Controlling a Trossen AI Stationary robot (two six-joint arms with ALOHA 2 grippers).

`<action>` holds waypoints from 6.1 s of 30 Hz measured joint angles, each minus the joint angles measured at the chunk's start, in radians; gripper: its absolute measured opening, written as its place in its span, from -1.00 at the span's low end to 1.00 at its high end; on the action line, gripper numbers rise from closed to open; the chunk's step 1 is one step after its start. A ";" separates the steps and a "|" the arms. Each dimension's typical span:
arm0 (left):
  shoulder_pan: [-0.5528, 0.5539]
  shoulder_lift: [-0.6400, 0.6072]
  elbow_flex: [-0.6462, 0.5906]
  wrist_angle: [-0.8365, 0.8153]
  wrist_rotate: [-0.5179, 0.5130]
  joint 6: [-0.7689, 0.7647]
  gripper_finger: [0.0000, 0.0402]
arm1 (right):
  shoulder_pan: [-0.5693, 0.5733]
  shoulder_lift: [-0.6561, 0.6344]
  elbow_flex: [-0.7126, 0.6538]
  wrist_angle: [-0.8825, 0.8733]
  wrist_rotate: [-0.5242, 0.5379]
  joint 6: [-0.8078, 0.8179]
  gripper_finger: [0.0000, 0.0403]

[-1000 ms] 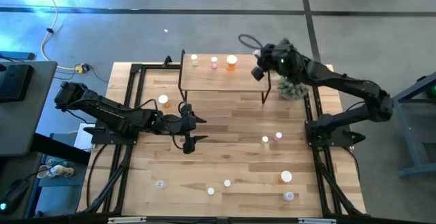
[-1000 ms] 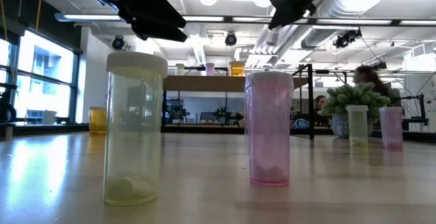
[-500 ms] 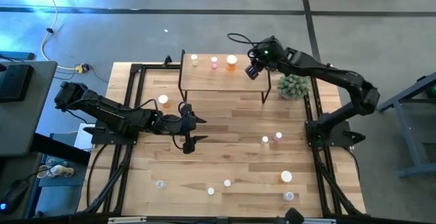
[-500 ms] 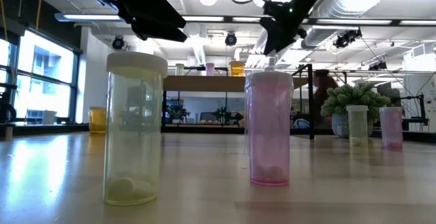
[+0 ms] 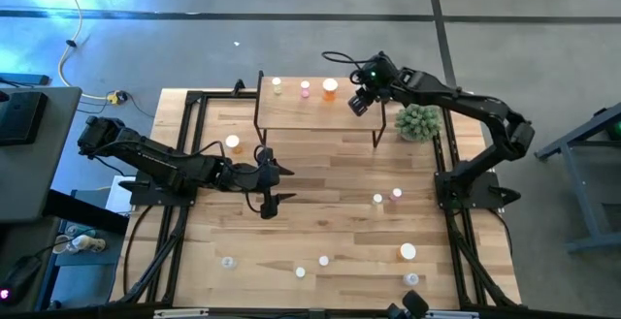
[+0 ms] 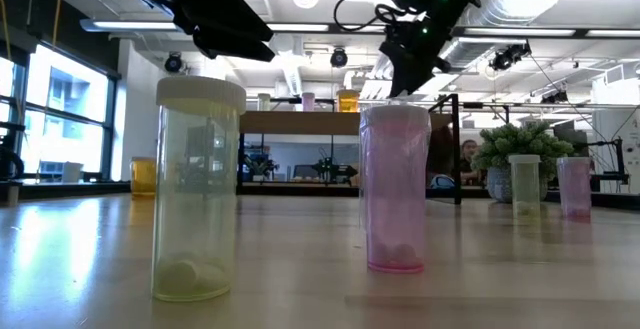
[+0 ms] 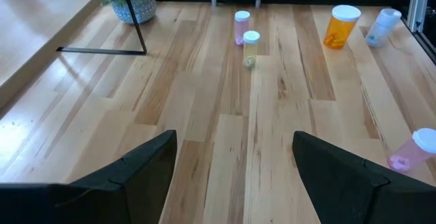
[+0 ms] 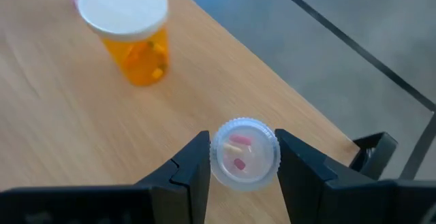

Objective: Pick and place medicine bottles onto shelf by color
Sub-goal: Put the top transparent pill bottle on the shelf, then put the bottom green pill bottle aligned with the other green pill bottle on the shelf

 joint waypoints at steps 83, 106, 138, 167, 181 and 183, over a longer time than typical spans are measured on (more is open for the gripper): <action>-0.164 0.000 0.000 0.052 0.079 -0.018 0.41 | 0.198 -0.103 0.134 -0.403 -0.094 0.015 -0.07; -0.379 0.191 0.001 0.317 0.074 -0.019 0.41 | 0.575 -0.266 -0.126 -0.250 0.078 0.358 -0.07; -0.425 0.623 0.110 0.533 0.076 -0.037 0.41 | 0.601 -0.266 -0.126 -0.231 0.103 0.358 -0.07; -0.396 0.670 0.151 0.523 0.110 -0.071 0.05 | 0.601 -0.266 -0.126 -0.233 0.103 0.355 -0.07; -0.390 0.662 0.151 0.522 0.113 -0.071 -0.46 | 0.601 -0.266 -0.126 -0.234 0.103 0.338 -0.07; -0.385 0.659 0.151 0.526 0.112 -0.070 -0.46 | 0.601 -0.266 -0.126 -0.234 0.103 0.336 -0.07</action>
